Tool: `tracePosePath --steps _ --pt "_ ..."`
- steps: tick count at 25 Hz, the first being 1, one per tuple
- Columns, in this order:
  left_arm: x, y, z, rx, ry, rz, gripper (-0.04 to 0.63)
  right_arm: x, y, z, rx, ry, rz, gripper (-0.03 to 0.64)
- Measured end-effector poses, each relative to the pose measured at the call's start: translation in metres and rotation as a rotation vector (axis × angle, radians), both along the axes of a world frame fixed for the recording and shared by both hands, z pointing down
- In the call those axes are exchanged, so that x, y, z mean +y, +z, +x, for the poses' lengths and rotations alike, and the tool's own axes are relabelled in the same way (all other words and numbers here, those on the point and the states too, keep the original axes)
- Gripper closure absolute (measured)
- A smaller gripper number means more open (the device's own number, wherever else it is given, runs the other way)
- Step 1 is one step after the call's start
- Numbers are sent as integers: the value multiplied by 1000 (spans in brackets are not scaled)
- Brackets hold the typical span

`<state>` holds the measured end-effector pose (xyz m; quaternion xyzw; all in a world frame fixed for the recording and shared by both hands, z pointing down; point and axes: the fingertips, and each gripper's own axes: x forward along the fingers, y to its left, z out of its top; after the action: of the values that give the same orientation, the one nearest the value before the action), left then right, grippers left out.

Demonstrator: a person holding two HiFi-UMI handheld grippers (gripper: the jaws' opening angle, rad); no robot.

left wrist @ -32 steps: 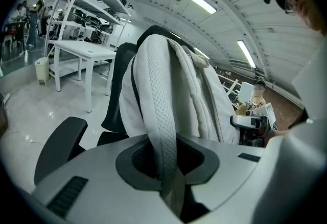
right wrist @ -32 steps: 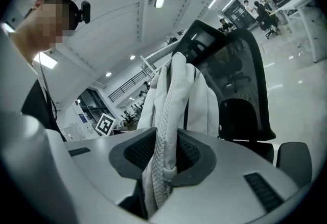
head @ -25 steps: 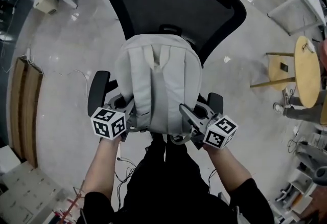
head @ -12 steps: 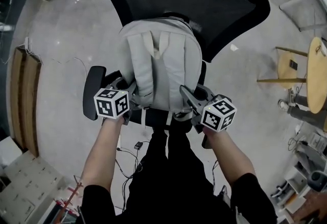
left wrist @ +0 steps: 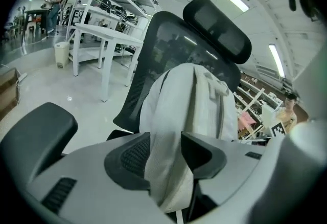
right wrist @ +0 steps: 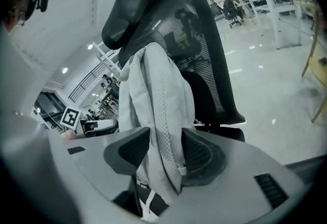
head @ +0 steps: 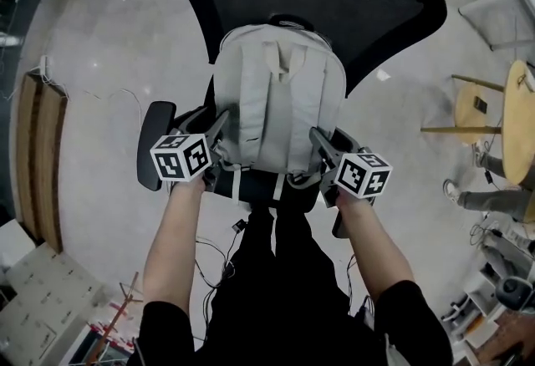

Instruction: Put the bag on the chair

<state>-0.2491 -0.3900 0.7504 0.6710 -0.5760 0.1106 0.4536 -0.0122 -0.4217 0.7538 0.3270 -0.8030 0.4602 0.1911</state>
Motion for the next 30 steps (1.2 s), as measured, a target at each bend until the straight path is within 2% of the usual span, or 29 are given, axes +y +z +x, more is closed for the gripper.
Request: tracePosePath --steps 3,8,11,16,23,30 --pt "11 -11 -2 -18 30 8 396 -2 -12 11 51 22 57 422" --pt "33 -30 0 -17 32 40 400 -12 -52 27 -25 124 103 423" --pt "44 -50 5 -3 33 80 424 -7 -79 30 -24 140 153 441" --pt "63 -91 19 -30 80 147 445 28 -116 14 -37 72 186 471" --pt "111 -173 23 -92 89 261 482 83 -204 3 -39 -6 319 495" --pt "156 -232 30 -138 99 298 512 131 -268 11 -34 -74 406 513"
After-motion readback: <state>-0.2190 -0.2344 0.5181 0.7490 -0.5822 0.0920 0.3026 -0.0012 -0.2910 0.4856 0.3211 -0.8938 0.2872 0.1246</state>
